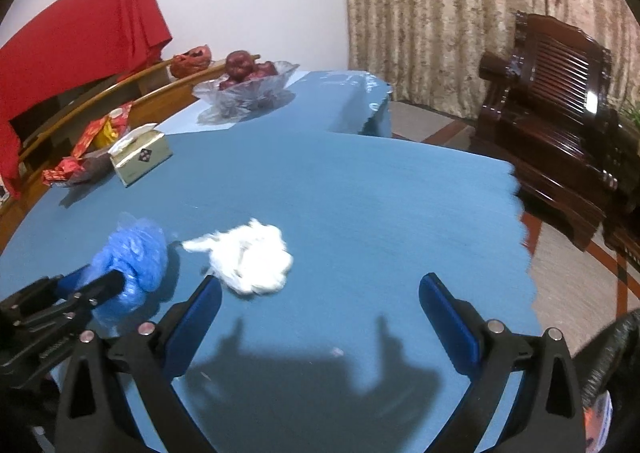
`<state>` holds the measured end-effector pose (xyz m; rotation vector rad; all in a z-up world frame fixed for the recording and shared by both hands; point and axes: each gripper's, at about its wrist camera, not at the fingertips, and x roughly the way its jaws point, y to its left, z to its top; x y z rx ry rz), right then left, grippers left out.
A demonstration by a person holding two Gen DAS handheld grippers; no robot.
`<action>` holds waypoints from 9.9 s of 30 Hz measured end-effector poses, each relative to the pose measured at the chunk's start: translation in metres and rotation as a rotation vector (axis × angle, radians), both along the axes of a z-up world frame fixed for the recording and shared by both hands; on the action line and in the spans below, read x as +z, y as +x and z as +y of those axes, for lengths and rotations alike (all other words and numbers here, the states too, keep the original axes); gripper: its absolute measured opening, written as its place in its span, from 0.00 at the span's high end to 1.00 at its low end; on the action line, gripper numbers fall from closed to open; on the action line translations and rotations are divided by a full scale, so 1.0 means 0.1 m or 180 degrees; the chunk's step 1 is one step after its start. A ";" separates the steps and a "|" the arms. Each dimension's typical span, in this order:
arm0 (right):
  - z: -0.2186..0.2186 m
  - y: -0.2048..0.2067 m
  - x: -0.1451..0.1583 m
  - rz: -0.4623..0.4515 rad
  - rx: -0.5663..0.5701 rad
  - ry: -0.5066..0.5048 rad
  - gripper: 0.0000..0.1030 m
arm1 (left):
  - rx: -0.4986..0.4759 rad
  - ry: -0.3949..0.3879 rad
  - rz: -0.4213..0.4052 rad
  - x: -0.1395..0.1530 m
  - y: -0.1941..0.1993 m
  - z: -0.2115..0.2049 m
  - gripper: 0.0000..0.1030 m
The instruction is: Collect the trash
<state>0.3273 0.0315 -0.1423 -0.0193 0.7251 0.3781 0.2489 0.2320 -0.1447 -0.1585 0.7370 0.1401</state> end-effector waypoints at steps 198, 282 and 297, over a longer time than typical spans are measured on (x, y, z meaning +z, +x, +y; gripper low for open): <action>-2.71 -2.81 1.23 -0.0381 -0.1151 0.0069 0.06 | -0.1334 0.0183 -0.0494 1.28 -2.03 -2.60 0.07; -2.64 -2.76 1.22 -0.0383 -0.1078 0.0024 0.06 | -0.1293 0.0174 -0.0493 1.31 -2.01 -2.49 0.07; -2.65 -2.74 1.19 -0.0369 -0.1072 0.0020 0.06 | -0.1290 0.0174 -0.0491 1.31 -2.01 -2.50 0.07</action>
